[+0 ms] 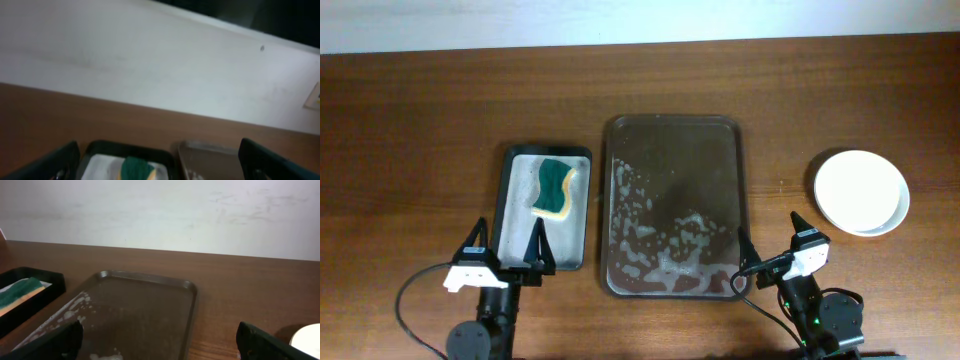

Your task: Clean dirty plates on tray and stack at the side

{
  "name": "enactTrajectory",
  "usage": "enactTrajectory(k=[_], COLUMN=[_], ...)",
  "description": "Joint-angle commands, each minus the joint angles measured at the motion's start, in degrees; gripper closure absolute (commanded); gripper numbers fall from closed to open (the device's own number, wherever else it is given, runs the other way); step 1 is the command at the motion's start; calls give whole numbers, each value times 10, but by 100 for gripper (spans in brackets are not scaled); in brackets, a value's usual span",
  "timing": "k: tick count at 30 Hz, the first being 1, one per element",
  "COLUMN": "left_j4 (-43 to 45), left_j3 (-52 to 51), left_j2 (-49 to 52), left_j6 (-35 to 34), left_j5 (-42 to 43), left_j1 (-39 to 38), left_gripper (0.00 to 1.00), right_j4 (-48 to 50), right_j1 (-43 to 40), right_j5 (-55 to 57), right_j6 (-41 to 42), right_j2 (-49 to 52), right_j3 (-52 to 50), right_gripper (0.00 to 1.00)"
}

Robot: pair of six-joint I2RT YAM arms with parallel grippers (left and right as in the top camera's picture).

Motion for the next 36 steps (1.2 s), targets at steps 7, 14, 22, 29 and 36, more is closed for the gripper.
enactTrajectory(k=[7, 14, 22, 29, 36], left_j4=[-85, -85, -85, -84, -85], left_j3=[-26, -26, -26, -26, -26], left_j2=[-3, -3, -3, -3, -3], left_j6=[9, 9, 9, 9, 9], left_j5=[-3, -3, -3, -3, -3], left_j1=[2, 2, 2, 2, 2], left_gripper=[1, 1, 1, 1, 0], right_j4=[-2, -2, -2, -2, -2], right_j1=[4, 3, 4, 4, 4], right_j5=[5, 5, 5, 5, 5], right_j6=[-2, -2, -2, -2, -2], right_j2=[-4, -4, -4, -4, -4], right_j3=[-3, -3, -3, -3, -3], right_gripper=[1, 1, 1, 1, 1])
